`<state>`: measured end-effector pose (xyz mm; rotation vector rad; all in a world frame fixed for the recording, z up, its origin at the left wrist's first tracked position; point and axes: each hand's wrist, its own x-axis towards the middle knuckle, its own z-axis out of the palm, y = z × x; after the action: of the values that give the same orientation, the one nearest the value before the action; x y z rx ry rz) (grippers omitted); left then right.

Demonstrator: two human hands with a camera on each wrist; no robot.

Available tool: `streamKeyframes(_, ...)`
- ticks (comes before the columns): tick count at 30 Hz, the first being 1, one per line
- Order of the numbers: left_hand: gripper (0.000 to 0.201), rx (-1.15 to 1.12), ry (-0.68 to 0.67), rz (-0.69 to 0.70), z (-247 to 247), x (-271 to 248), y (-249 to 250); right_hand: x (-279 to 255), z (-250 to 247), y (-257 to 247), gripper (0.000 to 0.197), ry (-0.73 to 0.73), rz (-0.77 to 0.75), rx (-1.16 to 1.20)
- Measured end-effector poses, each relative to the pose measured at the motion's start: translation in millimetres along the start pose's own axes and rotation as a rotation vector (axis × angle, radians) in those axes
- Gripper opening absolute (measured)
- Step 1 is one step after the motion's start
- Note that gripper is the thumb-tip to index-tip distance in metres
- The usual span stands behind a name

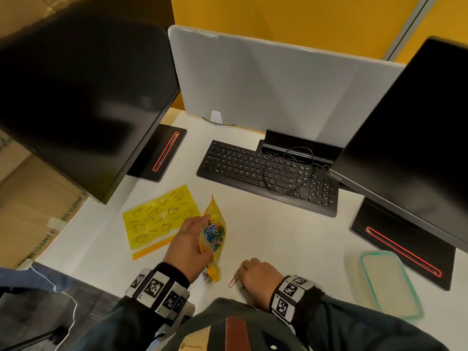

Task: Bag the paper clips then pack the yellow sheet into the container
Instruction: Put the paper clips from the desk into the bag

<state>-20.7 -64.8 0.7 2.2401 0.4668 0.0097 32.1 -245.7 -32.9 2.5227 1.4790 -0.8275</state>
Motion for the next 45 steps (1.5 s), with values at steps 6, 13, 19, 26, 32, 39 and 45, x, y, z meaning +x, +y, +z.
streamKeyframes(6, 0.074, 0.009, -0.006, 0.002, -2, 0, 1, -4, 3, 0, 0.034, 0.004, 0.001, -0.015)
streamKeyframes(13, 0.073, 0.002, -0.006, -0.003, -2, 0, 1, 3, 12, 5, 0.040, 0.066, -0.065, 0.125)
streamKeyframes(19, 0.072, 0.019, -0.008, 0.005, -2, 0, 1, 19, 6, 3, 0.025, 0.136, -0.182, 0.030)
streamKeyframes(26, 0.072, 0.023, -0.008, -0.010, -3, 1, 1, 22, -5, -2, 0.021, 0.068, -0.135, -0.076)
streamKeyframes(32, 0.073, 0.020, -0.013, -0.013, -2, 0, 2, 23, 8, 8, 0.030, 0.137, -0.060, -0.139)
streamKeyframes(39, 0.073, -0.014, -0.014, -0.006, -1, 3, 3, 12, -52, 13, 0.012, 0.556, 0.247, 0.780)
streamKeyframes(45, 0.071, 0.045, -0.041, -0.032, -2, 4, 11, 28, -91, -9, 0.017, 0.605, 0.139, 0.861)
